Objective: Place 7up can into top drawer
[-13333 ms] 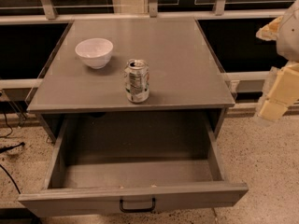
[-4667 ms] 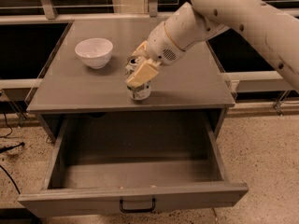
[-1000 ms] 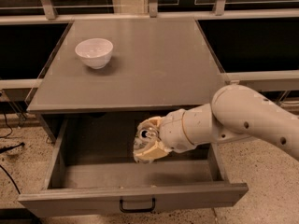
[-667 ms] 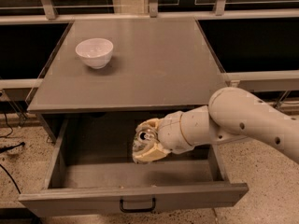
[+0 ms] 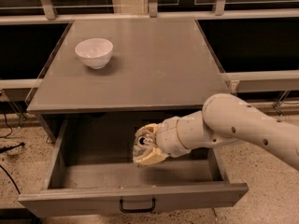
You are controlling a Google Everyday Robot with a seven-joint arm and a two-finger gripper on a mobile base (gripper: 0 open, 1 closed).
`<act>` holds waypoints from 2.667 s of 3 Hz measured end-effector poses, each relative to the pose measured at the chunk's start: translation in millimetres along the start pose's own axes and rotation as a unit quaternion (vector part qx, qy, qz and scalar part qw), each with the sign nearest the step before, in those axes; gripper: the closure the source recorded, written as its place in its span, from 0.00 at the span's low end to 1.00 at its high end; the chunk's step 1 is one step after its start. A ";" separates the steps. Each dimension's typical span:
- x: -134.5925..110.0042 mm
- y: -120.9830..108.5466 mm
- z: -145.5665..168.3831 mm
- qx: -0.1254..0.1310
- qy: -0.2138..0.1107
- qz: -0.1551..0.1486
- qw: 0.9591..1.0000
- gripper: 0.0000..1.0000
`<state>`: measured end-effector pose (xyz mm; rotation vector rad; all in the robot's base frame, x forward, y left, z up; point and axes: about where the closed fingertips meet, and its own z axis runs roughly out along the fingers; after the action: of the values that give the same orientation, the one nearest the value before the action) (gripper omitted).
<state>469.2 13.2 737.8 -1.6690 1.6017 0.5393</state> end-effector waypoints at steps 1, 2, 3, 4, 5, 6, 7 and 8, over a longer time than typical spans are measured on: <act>20.6 0.6 8.9 0.000 0.016 0.007 1.000 1.00; 42.8 2.1 16.4 -0.001 0.034 0.016 0.999 1.00; 62.1 3.6 23.2 -0.002 0.042 0.021 0.999 1.00; 76.1 5.2 30.4 -0.002 0.041 0.019 0.999 1.00; 73.1 4.3 27.9 -0.002 0.041 0.019 0.999 1.00; 73.1 4.3 27.9 -0.002 0.041 0.019 0.999 0.84; 73.1 4.3 27.9 -0.002 0.041 0.019 0.999 0.61; 73.0 4.3 27.9 -0.002 0.041 0.019 0.999 0.38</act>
Offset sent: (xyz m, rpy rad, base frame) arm 0.0113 -0.0294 -0.0687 -0.0971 0.0526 -0.0627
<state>479.9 -13.6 665.0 -1.6856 1.6956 0.4994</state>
